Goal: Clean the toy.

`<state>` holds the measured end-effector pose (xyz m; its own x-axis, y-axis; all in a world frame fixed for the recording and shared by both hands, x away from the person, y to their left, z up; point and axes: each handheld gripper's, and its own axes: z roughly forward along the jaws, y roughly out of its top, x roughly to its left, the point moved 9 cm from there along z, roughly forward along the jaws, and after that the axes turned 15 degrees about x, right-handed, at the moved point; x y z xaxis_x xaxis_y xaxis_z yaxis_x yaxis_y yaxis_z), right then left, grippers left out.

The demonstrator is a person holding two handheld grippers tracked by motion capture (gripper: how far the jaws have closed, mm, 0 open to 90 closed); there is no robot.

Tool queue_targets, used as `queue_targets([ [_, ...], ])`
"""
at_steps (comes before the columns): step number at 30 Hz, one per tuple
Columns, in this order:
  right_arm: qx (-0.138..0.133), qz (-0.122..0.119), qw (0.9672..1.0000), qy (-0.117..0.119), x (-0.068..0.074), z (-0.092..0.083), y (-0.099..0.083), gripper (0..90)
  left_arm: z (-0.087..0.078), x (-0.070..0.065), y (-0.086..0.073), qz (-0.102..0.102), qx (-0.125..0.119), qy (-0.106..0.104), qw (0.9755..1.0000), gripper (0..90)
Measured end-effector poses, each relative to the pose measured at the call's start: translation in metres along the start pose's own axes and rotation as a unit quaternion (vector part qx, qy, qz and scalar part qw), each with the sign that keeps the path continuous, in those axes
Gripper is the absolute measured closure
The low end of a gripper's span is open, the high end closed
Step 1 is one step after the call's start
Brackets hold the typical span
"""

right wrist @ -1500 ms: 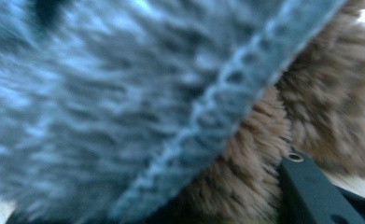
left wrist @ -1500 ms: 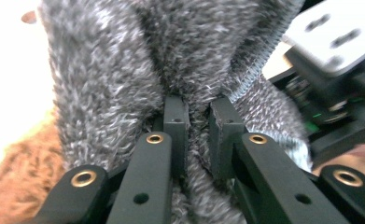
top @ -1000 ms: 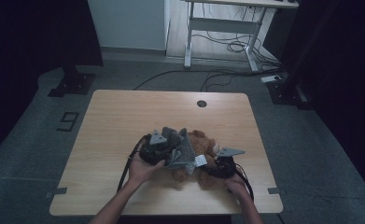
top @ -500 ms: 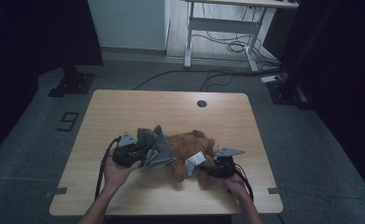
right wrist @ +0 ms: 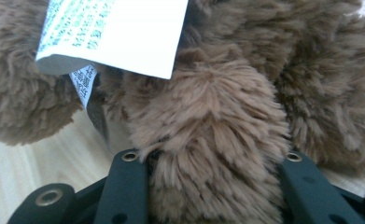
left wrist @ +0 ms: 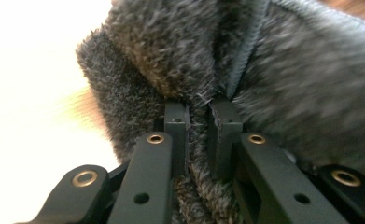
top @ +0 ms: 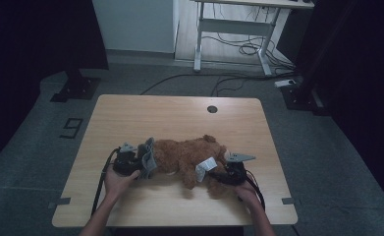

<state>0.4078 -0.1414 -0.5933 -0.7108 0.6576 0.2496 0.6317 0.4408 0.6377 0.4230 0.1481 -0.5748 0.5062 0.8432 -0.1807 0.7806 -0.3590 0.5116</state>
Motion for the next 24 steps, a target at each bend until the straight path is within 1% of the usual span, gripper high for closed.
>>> queue_targets([
  [3,-0.005,0.011,0.9999,-0.009,-0.008,0.003,0.006,62.5,0.002,0.003,0.013,-0.001,-0.005,0.009,0.9999,79.6],
  [5,-0.01,0.021,0.9997,-0.012,-0.013,0.005,0.009,62.6,-0.002,0.004,0.021,0.0,-0.008,0.011,0.9999,79.5],
  [7,-0.008,0.028,0.9995,-0.013,-0.017,0.006,0.01,62.6,-0.01,0.004,0.028,0.002,-0.016,0.011,0.9998,79.5],
  [9,-0.008,0.026,0.9995,-0.016,-0.018,0.005,0.009,62.5,-0.021,0.001,0.034,0.008,-0.027,0.008,0.9996,79.4],
  [10,-0.008,0.026,0.9995,-0.016,-0.019,0.004,0.009,62.5,-0.027,-0.002,0.038,0.01,-0.036,0.004,0.9993,79.3],
  [12,-0.008,0.026,0.9995,-0.017,-0.019,0.004,0.008,62.4,-0.038,-0.01,0.045,0.021,-0.049,-0.001,0.9986,79.2],
  [16,-0.01,0.022,0.9995,-0.02,-0.018,0.003,0.007,62.3,-0.053,-0.034,0.063,0.048,-0.068,-0.009,0.9965,78.8],
  [19,-0.009,0.019,0.9996,-0.021,-0.016,0.002,0.006,62.3,-0.054,-0.055,0.081,0.066,-0.073,-0.015,0.995,78.8],
  [20,-0.009,0.02,0.9995,-0.022,-0.015,0.002,0.006,62.3,-0.053,-0.063,0.087,0.072,-0.074,-0.019,0.9945,78.7],
  [21,-0.009,0.02,0.9995,-0.022,-0.015,0.002,0.006,62.3,-0.051,-0.071,0.093,0.081,-0.073,-0.023,0.9937,78.7],
  [22,-0.01,0.017,0.9996,-0.022,-0.015,0.002,0.006,62.3,-0.049,-0.082,0.099,0.086,-0.074,-0.032,0.993,78.8],
  [24,-0.009,0.018,0.9995,-0.022,-0.014,0.002,0.005,62.3,-0.044,-0.106,0.109,0.106,-0.073,-0.048,0.9905,78.8],
])
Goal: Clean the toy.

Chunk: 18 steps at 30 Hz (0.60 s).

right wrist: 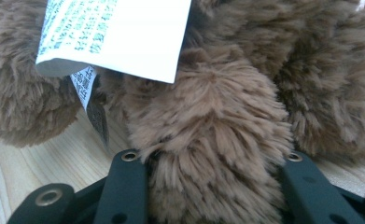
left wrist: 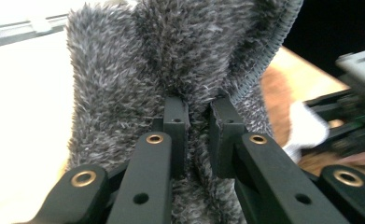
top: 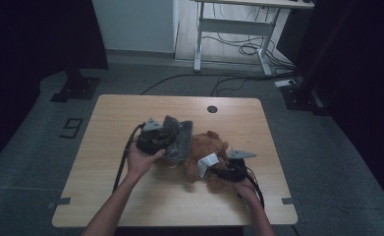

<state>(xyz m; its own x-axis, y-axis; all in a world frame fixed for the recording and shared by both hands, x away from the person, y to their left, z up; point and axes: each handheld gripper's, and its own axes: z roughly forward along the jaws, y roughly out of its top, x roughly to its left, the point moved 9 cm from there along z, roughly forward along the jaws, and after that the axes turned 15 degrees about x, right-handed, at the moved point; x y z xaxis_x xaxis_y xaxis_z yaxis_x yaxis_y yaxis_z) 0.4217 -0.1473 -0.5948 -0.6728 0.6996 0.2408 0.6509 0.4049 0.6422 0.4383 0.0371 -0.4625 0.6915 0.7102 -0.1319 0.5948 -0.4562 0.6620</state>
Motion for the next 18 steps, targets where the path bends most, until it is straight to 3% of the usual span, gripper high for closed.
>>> queue_targets([
  [4,0.0,-0.003,1.0,0.0,0.001,-0.001,0.0,62.2,0.023,-0.044,0.022,0.039,0.011,-0.026,0.9989,78.7],
  [7,0.002,-0.007,1.0,-0.001,0.002,-0.001,0.0,62.1,0.049,-0.062,0.028,0.057,0.041,-0.019,0.9974,78.6],
  [9,0.002,-0.01,1.0,-0.003,0.002,-0.002,-0.001,62.1,0.068,-0.063,0.025,0.056,0.068,-0.012,0.9961,78.6],
  [12,0.004,-0.006,1.0,-0.004,0.002,-0.002,-0.002,62.1,0.078,-0.058,0.019,0.037,0.067,-0.026,0.9967,78.4],
  [15,0.005,-0.004,1.0,-0.001,0.002,-0.002,-0.002,61.8,0.072,-0.047,0.015,0.023,0.057,-0.029,0.9977,78.5],
  [18,0.005,-0.002,1.0,-0.001,0.002,-0.002,-0.002,61.8,0.059,-0.03,0.009,0.016,0.054,-0.001,0.9984,78.7],
])
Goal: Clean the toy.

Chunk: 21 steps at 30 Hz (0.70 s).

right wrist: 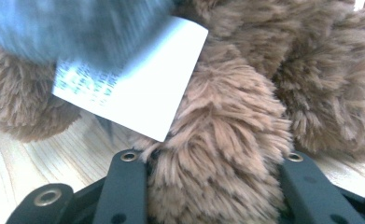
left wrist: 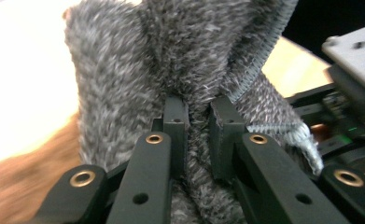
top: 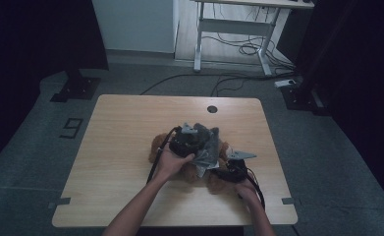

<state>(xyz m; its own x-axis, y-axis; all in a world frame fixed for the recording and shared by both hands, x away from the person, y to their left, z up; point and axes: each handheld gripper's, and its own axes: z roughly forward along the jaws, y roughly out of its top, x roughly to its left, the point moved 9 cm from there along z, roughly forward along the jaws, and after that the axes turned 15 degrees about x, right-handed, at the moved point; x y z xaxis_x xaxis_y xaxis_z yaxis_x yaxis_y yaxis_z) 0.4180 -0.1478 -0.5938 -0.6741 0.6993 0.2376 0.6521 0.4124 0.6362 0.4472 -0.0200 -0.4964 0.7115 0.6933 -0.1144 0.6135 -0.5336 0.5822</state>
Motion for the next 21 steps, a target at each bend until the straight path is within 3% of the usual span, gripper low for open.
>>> queue_targets([
  [3,0.0,0.002,1.0,0.0,0.0,0.0,0.0,61.9,-0.014,0.021,-0.014,-0.012,-0.001,0.025,0.9996,78.8],
  [6,-0.002,0.002,1.0,0.001,0.0,0.0,0.0,61.7,-0.03,0.04,-0.031,-0.031,-0.017,0.021,0.9992,79.0],
  [8,-0.002,0.003,1.0,0.004,0.001,0.001,0.0,61.7,-0.041,0.047,-0.039,-0.039,-0.031,0.016,0.9986,79.0],
  [12,-0.002,0.007,1.0,0.005,0.001,0.001,0.0,61.7,-0.059,0.059,-0.055,-0.038,-0.039,0.039,0.9977,79.0],
  [21,-0.003,0.008,0.9999,0.006,0.001,0.001,0.0,61.6,-0.06,0.08,-0.087,-0.066,-0.034,0.048,0.9961,79.2],
])
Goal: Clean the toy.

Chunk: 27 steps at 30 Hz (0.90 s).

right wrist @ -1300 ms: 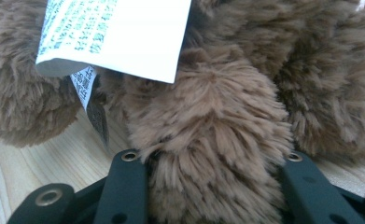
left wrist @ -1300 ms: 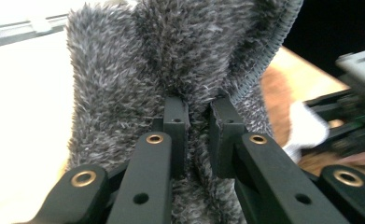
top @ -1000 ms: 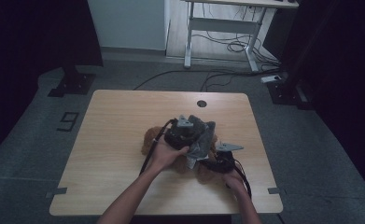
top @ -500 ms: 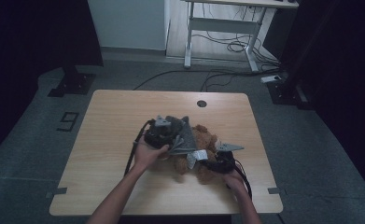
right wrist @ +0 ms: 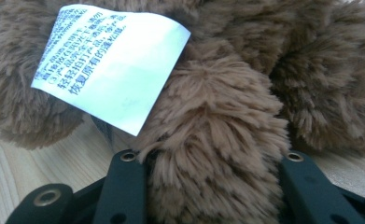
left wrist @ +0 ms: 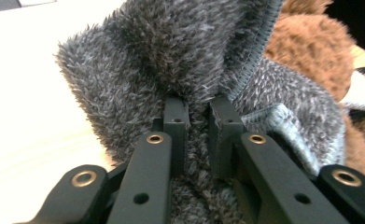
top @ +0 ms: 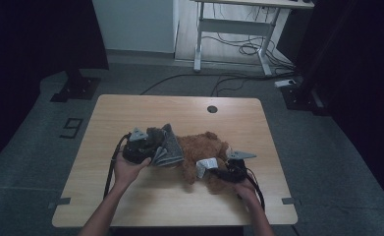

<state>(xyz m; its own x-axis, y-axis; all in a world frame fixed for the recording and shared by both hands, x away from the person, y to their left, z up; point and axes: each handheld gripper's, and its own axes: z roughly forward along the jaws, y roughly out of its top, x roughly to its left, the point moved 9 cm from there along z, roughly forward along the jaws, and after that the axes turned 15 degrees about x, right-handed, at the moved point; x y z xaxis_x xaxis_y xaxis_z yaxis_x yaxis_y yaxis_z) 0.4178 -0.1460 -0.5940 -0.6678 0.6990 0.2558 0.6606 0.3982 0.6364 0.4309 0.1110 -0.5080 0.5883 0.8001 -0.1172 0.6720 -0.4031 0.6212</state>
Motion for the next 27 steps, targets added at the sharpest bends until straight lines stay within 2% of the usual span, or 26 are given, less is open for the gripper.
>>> queue_targets([
  [5,0.001,0.003,1.0,0.002,0.0,0.0,0.0,61.6,0.002,0.009,-0.012,0.0,0.018,0.02,0.9996,79.3],
  [8,0.001,0.004,1.0,0.003,0.0,0.0,0.0,61.6,0.01,0.018,-0.023,-0.011,0.032,0.03,0.999,79.3],
  [12,0.0,0.005,1.0,0.002,-0.001,0.001,0.001,61.6,0.023,0.027,-0.033,-0.028,0.048,0.033,0.9979,79.4],
  [16,0.0,0.009,1.0,-0.001,-0.003,0.003,0.002,61.7,0.033,0.035,-0.032,-0.041,0.058,0.033,0.9969,79.4],
  [18,-0.002,0.01,0.9999,-0.006,-0.005,0.005,0.005,61.7,0.037,0.039,-0.027,-0.047,0.059,0.03,0.9967,79.3],
  [21,0.001,0.014,0.9998,-0.016,-0.01,0.006,0.008,61.7,0.031,0.04,-0.014,-0.047,0.053,0.029,0.9971,79.3],
  [27,-0.002,0.016,0.9997,-0.019,-0.014,0.006,0.008,61.7,0.002,0.024,0.036,-0.023,0.002,0.017,0.9996,78.8],
])
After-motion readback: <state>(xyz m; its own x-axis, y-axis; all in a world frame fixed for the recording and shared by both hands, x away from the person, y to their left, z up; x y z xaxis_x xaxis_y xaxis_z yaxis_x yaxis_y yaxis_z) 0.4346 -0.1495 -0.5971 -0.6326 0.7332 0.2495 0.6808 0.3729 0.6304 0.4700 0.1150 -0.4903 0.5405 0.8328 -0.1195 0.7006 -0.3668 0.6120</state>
